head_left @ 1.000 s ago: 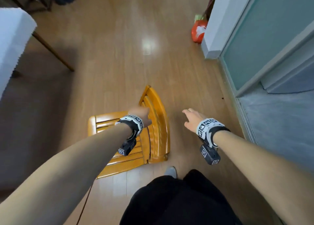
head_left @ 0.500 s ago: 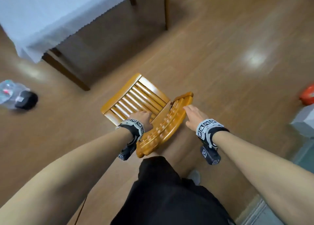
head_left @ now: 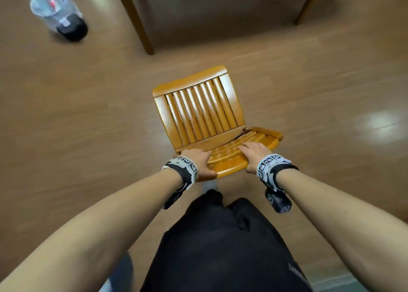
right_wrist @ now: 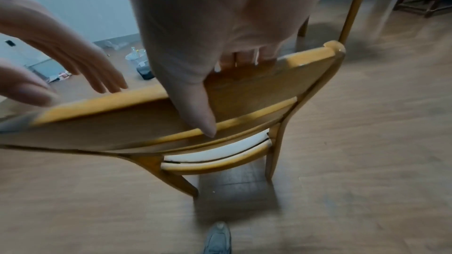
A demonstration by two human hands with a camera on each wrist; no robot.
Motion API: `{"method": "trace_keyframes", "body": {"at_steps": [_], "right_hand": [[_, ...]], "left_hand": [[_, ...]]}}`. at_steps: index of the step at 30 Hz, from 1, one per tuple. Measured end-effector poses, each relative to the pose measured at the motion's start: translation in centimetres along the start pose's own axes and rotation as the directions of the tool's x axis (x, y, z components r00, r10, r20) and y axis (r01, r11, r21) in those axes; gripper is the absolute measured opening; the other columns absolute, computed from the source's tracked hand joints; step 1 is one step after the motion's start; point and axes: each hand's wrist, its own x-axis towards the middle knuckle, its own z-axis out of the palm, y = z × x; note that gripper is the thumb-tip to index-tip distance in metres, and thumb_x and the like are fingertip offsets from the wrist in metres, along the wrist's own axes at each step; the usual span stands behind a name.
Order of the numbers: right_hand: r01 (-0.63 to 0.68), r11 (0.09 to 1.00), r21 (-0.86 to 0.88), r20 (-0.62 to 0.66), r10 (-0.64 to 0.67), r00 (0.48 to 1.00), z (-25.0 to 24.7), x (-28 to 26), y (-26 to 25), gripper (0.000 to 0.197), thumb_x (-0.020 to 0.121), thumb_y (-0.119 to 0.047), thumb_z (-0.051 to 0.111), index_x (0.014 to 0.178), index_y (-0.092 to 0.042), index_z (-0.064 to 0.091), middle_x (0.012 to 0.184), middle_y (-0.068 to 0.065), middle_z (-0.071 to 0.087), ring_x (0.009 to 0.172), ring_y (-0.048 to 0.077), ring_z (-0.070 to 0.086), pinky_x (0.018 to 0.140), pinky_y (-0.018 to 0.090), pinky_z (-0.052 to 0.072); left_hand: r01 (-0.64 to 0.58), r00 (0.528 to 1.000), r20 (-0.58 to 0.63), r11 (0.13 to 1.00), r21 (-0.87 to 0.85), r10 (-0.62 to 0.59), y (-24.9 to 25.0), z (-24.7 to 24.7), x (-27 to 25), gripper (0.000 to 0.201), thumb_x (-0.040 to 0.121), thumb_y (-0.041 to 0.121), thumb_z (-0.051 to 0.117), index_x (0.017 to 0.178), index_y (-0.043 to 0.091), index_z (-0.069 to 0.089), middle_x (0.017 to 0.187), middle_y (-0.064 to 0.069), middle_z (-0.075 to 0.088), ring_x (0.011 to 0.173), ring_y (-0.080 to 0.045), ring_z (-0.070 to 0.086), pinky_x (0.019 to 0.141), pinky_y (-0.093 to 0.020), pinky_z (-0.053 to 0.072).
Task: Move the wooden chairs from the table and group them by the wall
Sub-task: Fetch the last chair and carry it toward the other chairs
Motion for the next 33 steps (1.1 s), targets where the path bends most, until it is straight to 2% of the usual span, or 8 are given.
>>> {"method": "trace_keyframes", "body": {"at_steps": [5,8,11,16,19,24,28,33], "right_hand": [[0.095,0.991,-0.092,0.002,-0.095,0.995,0.8,0.7,0.4,0.066,0.083,-0.033,0.068,0.145,-0.023,0.046,0.14,0.001,0.054,0.125,0.024,0.054,0.107,0.04,0.042],[0.185,0.973,-0.136,-0.001,-0.187,0.982,0.7,0.9,0.8,0.03,0.085,-0.03,0.062,0.115,-0.027,0.059,0.117,-0.003,0.065,0.107,0.022,0.061,0.093,0.037,0.047],[0.253,0.952,-0.17,0.02,-0.254,0.967,0.5,1.1,1.4,0.011,0.087,-0.036,0.058,0.096,-0.031,0.053,0.105,-0.003,0.069,0.096,0.023,0.063,0.082,0.038,0.047],[0.317,0.902,-0.294,0.09,-0.304,0.948,-2.7,1.8,1.6,0.021,0.087,-0.035,0.054,0.105,-0.025,0.06,0.1,0.0,0.07,0.098,0.026,0.064,0.095,0.043,0.04],[0.312,0.901,-0.301,0.029,-0.318,0.948,-7.3,2.5,1.6,0.02,0.089,-0.035,0.055,0.101,-0.024,0.065,0.094,-0.001,0.069,0.094,0.026,0.066,0.083,0.037,0.042],[0.32,0.909,-0.266,-0.08,-0.352,0.933,-16.0,5.3,1.5,0.035,0.09,-0.06,0.055,0.096,-0.028,0.069,0.08,-0.005,0.066,0.078,0.021,0.064,0.067,0.03,0.051],[0.338,0.907,-0.252,-0.192,-0.389,0.901,-22.1,8.5,2.4,0.03,0.091,-0.058,0.055,0.092,-0.031,0.068,0.073,-0.007,0.065,0.071,0.019,0.063,0.06,0.027,0.047],[0.319,0.902,-0.29,-0.271,-0.397,0.877,-29.2,13.1,4.0,0.057,0.082,-0.085,0.044,0.093,-0.033,0.063,0.067,-0.011,0.06,0.065,0.016,0.061,0.056,0.025,0.042]], "left_hand": [[0.037,0.995,0.096,0.997,-0.07,-0.03,0.0,2.9,-0.5,0.084,0.074,0.08,0.059,0.135,0.023,0.05,0.124,-0.004,0.062,0.11,-0.027,0.06,0.088,-0.04,0.053],[0.115,0.991,0.075,0.99,-0.083,-0.109,1.0,4.6,-0.5,0.054,0.085,0.053,0.065,0.127,0.022,0.051,0.12,-0.007,0.061,0.106,-0.029,0.061,0.081,-0.039,0.054],[0.21,0.976,0.063,0.976,-0.055,-0.206,2.8,5.0,-0.4,0.037,0.093,0.032,0.058,0.126,0.017,0.051,0.121,-0.011,0.06,0.109,-0.031,0.061,0.075,-0.039,0.05],[0.296,0.955,0.022,0.947,-0.12,-0.296,3.3,3.6,-0.8,0.029,0.093,0.026,0.054,0.12,0.018,0.054,0.121,-0.01,0.064,0.11,-0.033,0.062,0.072,-0.036,0.045],[0.334,0.936,-0.048,0.924,-0.188,-0.348,1.9,-0.2,-1.3,0.03,0.091,0.023,0.052,0.121,0.022,0.058,0.12,-0.007,0.066,0.108,-0.031,0.063,0.084,-0.038,0.054],[0.395,0.889,-0.128,0.879,-0.268,-0.439,-2.7,-8.2,-1.5,0.037,0.096,0.018,0.05,0.131,0.024,0.059,0.121,-0.007,0.066,0.111,-0.031,0.062,0.086,-0.039,0.053],[0.38,0.877,-0.17,0.866,-0.324,-0.449,-7.0,-14.3,-0.2,0.006,0.091,0.031,0.06,0.095,0.027,0.063,0.09,0.002,0.062,0.093,-0.027,0.064,0.073,-0.036,0.05],[0.302,0.911,-0.17,0.888,-0.346,-0.376,-11.3,-20.3,2.9,0.007,0.091,0.037,0.062,0.089,0.03,0.062,0.083,0.005,0.065,0.078,-0.019,0.063,0.062,-0.03,0.046]]}}
